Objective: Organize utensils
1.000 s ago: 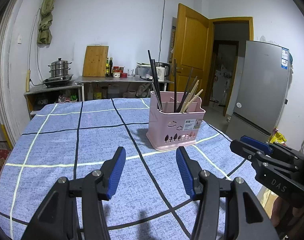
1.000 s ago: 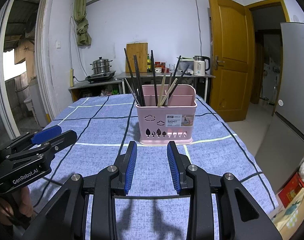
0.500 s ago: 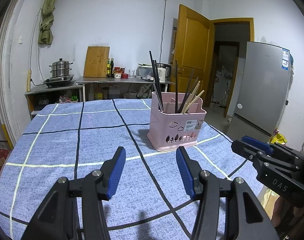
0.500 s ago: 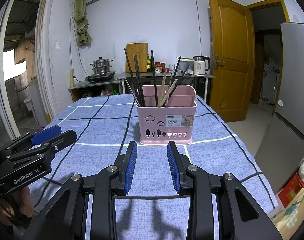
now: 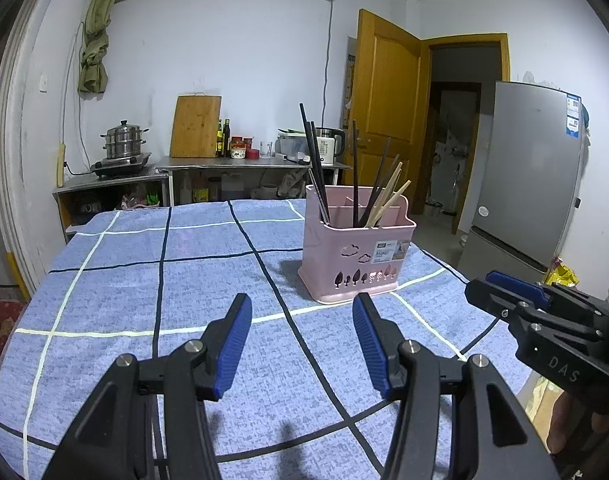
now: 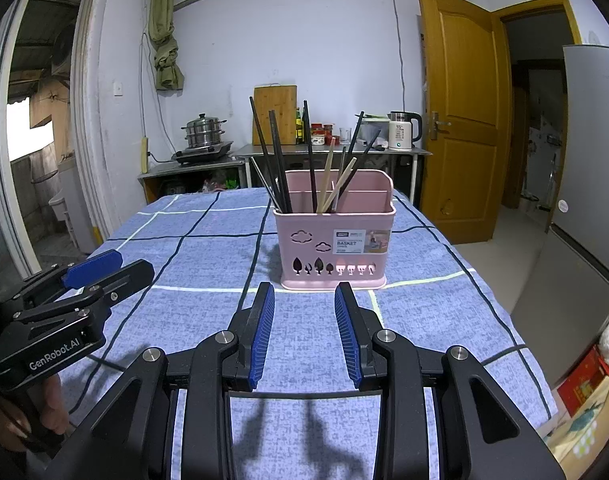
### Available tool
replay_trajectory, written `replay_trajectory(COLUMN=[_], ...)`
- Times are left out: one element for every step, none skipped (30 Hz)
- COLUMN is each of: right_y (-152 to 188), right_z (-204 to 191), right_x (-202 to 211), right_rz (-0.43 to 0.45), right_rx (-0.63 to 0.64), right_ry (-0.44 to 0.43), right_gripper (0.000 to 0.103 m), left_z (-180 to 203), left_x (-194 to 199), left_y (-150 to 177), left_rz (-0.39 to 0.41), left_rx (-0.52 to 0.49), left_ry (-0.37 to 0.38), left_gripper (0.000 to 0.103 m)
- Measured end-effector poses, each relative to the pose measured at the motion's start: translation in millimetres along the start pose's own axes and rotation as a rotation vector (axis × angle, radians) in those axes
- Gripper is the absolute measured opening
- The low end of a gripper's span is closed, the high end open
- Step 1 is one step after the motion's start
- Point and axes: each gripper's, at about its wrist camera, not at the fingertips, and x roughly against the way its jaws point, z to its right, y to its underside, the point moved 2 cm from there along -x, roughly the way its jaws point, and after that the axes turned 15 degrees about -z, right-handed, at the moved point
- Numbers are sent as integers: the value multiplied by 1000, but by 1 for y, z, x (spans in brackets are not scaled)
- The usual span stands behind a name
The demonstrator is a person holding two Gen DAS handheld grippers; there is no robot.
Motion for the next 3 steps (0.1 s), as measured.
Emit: replay_trajectory(right_y=[0,0,0], right_z=[0,0,0], right_x=[0,0,0], right_rz=[0,1,1], right_rx=[0,1,1], right_ry=[-1,0,1], right_gripper=[32,32,32], left_z=[0,0,0], left_x=[0,-1,0], left_y=[0,0,0], left_rz=[0,-1,0], left_rx=[2,2,2], left_ry=[1,1,1], left_gripper=[55,55,55])
